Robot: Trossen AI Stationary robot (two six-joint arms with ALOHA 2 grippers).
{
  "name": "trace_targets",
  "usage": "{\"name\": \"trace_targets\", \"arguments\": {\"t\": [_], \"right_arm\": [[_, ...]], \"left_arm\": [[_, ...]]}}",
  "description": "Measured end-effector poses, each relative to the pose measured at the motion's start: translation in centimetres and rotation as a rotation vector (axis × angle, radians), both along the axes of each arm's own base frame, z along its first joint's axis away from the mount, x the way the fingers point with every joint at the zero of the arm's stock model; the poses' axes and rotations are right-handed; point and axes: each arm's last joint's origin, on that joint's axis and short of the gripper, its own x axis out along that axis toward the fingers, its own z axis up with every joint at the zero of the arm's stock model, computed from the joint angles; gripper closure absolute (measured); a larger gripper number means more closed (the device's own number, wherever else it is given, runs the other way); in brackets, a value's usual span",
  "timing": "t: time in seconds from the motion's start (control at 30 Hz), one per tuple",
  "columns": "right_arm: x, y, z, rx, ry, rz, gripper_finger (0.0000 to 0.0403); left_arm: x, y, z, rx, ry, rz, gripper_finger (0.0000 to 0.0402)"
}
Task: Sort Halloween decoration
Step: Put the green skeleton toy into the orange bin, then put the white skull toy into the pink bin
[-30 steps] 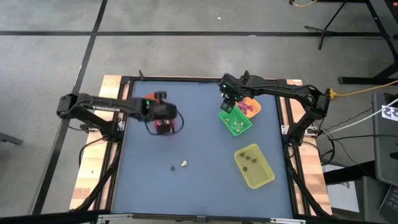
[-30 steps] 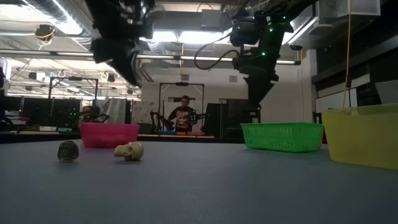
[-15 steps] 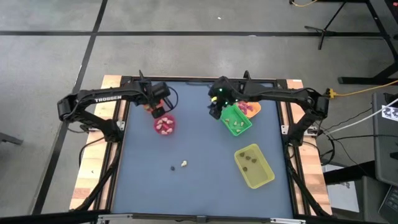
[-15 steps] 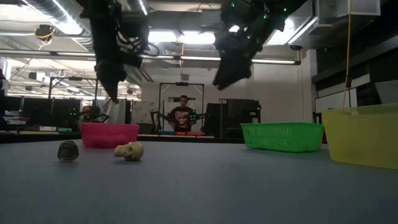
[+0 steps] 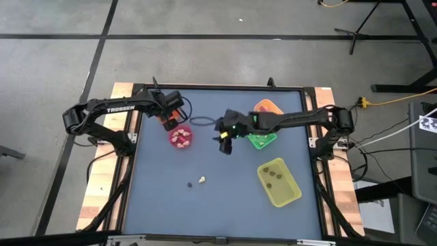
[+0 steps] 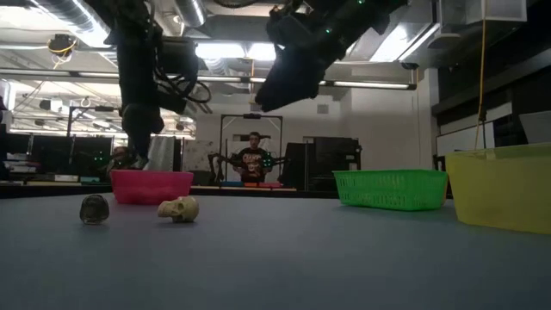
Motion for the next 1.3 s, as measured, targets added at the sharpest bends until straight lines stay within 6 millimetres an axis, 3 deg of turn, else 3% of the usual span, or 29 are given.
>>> {"name": "trace_targets", "arguments": {"t": [0.27, 0.8, 0.93, 1.3], "right_arm": [[2.2, 3.6, -3.0, -0.002, -0.021, 0.09, 0.0205], [4.3, 10.6, -8.5, -0.092, -0.07, 0.377, 0.0205], [4.6, 11.7, -9.7, -0.115, -0.09, 0.42, 0.0205], [5.2, 12.1, -13.3, -0.106, -0.058, 0.465, 0.0205]], "left_arm": [[0.5, 0.6, 0.2, 0.04, -0.067, 0.008, 0.0268], [1.7, 1.2, 0.7, 0.117, -0.206, 0.012, 0.0268], [1.7, 1.2, 0.7, 0.116, -0.206, 0.012, 0.0268], [1.7, 1.2, 0.7, 0.116, -0.206, 0.012, 0.0268]]}}
